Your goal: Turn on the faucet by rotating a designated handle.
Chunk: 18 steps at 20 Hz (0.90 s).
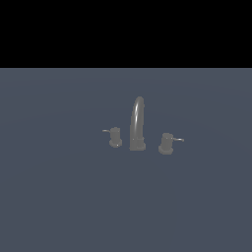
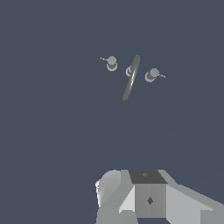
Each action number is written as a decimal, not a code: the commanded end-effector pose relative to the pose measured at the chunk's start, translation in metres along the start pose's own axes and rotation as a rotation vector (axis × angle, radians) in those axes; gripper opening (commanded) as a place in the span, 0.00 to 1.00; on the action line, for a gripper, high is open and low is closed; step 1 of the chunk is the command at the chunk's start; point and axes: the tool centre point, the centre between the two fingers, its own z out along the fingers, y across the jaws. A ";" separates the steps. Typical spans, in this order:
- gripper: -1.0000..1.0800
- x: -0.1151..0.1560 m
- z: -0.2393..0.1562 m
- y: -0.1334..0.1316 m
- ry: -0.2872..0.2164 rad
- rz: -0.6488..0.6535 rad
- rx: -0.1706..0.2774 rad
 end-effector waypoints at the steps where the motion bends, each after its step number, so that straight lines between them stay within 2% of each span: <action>1: 0.00 0.000 0.000 0.000 0.000 0.000 0.000; 9: 0.00 -0.001 0.009 0.017 -0.033 0.009 0.010; 18: 0.00 0.006 0.012 0.018 -0.034 0.033 0.016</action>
